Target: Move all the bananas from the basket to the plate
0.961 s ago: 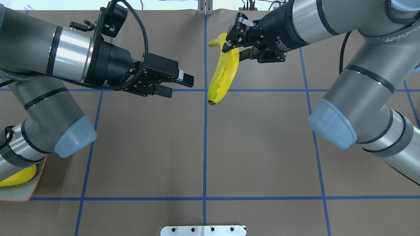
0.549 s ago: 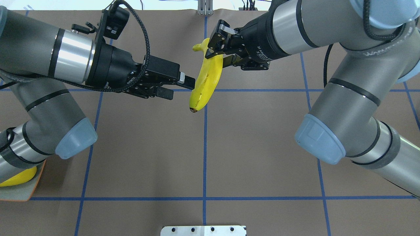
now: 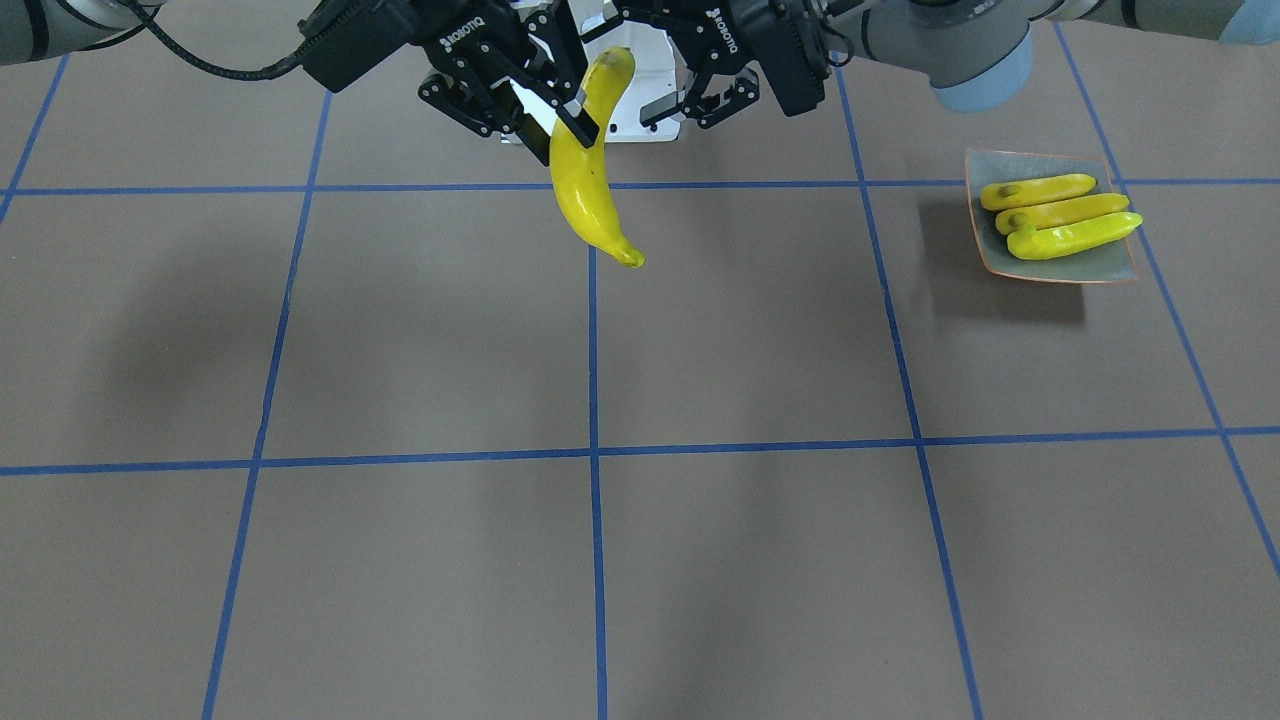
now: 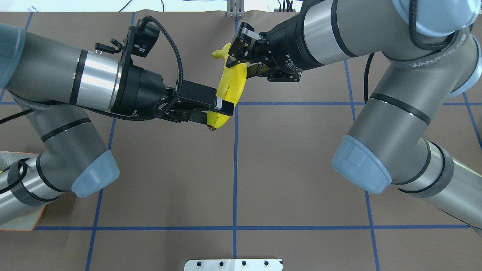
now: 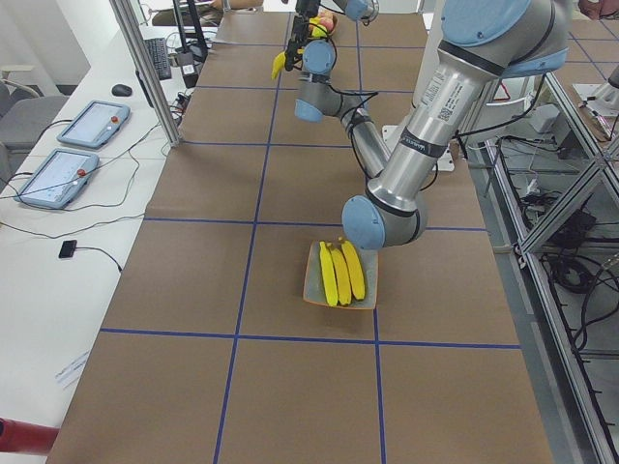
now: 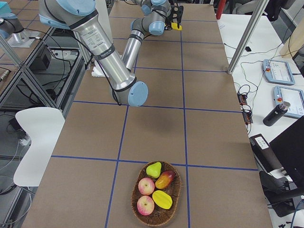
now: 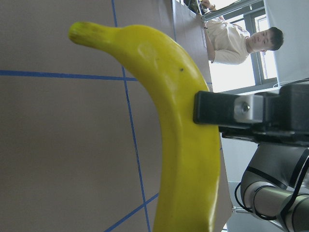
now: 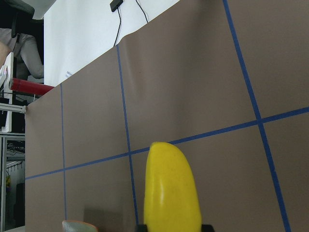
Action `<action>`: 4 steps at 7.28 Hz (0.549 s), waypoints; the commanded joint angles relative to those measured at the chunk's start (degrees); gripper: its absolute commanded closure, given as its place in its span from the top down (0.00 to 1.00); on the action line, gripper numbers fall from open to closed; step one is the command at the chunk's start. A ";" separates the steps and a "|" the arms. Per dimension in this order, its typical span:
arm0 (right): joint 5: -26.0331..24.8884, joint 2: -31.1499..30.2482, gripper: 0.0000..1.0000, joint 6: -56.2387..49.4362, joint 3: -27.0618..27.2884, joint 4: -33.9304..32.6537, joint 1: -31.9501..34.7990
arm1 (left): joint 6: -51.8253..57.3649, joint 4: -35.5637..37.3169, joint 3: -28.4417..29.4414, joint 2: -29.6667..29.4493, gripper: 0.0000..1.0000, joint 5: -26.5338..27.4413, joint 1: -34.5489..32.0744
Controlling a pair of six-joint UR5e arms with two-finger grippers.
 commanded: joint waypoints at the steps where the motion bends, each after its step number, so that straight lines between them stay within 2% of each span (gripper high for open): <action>1: -0.01 0.03 0.00 -0.02 0.00 0.00 -0.03 | 0.93 0.00 -0.54 0.04 0.57 2.24 1.80; 2: -0.09 -0.06 0.00 -0.02 0.00 0.00 -0.03 | 0.93 0.00 -1.32 0.13 0.17 2.24 1.80; 3: -0.18 -0.32 0.00 -0.02 0.09 0.00 -0.03 | 0.93 0.00 -1.77 0.39 0.00 2.32 1.80; 4: -0.70 -0.32 0.00 -0.11 0.17 0.00 -0.03 | 0.93 0.00 -2.12 0.56 0.00 2.32 1.71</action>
